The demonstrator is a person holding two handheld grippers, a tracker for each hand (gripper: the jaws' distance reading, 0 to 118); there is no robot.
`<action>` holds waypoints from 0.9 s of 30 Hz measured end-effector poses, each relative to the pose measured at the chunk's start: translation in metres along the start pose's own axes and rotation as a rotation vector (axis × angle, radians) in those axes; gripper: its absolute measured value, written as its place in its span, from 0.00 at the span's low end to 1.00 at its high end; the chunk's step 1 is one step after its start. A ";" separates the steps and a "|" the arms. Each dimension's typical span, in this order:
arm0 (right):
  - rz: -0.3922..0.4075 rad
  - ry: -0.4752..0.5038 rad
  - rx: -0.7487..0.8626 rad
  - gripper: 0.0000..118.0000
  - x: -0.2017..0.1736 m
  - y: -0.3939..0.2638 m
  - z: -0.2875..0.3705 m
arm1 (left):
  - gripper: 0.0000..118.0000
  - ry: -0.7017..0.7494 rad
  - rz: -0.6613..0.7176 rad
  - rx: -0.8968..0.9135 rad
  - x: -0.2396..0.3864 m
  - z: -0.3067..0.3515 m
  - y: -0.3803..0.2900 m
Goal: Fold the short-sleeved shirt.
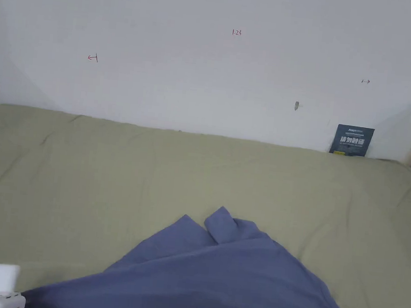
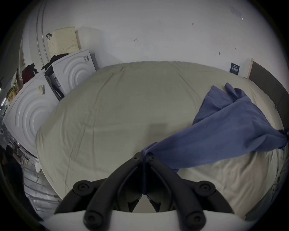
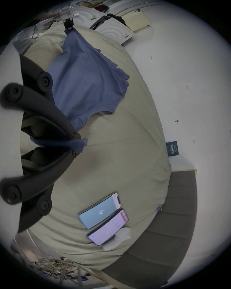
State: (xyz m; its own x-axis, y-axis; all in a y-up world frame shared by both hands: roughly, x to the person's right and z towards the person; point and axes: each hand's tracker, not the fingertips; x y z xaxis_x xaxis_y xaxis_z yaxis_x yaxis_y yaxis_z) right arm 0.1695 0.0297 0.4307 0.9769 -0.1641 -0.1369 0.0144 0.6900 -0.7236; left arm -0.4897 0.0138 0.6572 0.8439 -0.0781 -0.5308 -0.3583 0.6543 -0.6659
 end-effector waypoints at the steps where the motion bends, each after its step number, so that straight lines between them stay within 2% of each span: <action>1: -0.001 0.002 -0.009 0.06 0.003 -0.005 0.003 | 0.00 0.003 -0.008 -0.006 0.000 0.004 -0.005; 9: 0.025 -0.020 -0.071 0.06 0.008 -0.018 0.005 | 0.00 -0.056 0.024 -0.056 -0.012 0.009 -0.028; 12: 0.009 -0.033 -0.095 0.06 0.009 -0.022 -0.006 | 0.00 -0.059 0.028 -0.079 -0.011 0.000 -0.034; 14: -0.004 -0.037 -0.111 0.14 0.009 -0.024 -0.010 | 0.02 -0.073 0.050 -0.083 -0.010 -0.003 -0.038; 15: 0.002 -0.071 -0.117 0.33 0.007 -0.025 -0.011 | 0.09 -0.096 0.055 -0.079 -0.011 -0.001 -0.039; 16: 0.028 -0.120 -0.122 0.77 0.005 -0.025 -0.010 | 0.44 -0.099 0.055 -0.070 -0.012 0.001 -0.040; 17: 0.043 -0.106 -0.133 0.99 0.004 -0.026 -0.009 | 0.85 -0.101 0.063 -0.065 -0.013 0.003 -0.041; 18: 0.053 -0.081 -0.114 1.00 0.001 -0.030 -0.001 | 1.00 -0.094 0.064 -0.073 -0.014 0.003 -0.041; 19: 0.068 -0.091 -0.080 0.99 -0.005 -0.029 0.006 | 0.97 -0.085 0.065 -0.089 -0.018 0.011 -0.039; 20: 0.078 -0.087 -0.088 0.99 -0.011 -0.029 0.011 | 0.97 -0.087 0.065 0.003 -0.015 0.026 -0.037; 22: 0.089 -0.061 -0.068 0.99 -0.029 -0.032 0.028 | 0.97 -0.079 0.089 -0.007 -0.013 0.045 -0.042; 24: 0.101 -0.021 -0.026 0.99 -0.052 -0.037 0.044 | 0.97 -0.116 0.120 0.027 -0.009 0.076 -0.045; 25: 0.091 0.004 0.002 0.99 -0.065 -0.040 0.051 | 0.97 -0.128 0.120 0.050 -0.019 0.069 -0.046; 27: 0.102 0.073 0.007 0.93 -0.074 -0.049 0.057 | 0.97 -0.150 0.122 0.084 -0.016 0.089 -0.054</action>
State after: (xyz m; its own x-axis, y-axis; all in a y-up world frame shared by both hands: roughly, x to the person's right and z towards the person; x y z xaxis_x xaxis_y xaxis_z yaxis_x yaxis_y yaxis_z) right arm 0.1089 0.0481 0.5152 0.9551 -0.1436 -0.2591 -0.0827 0.7108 -0.6985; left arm -0.4481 0.0465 0.7483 0.8488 0.1144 -0.5162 -0.4320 0.7130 -0.5523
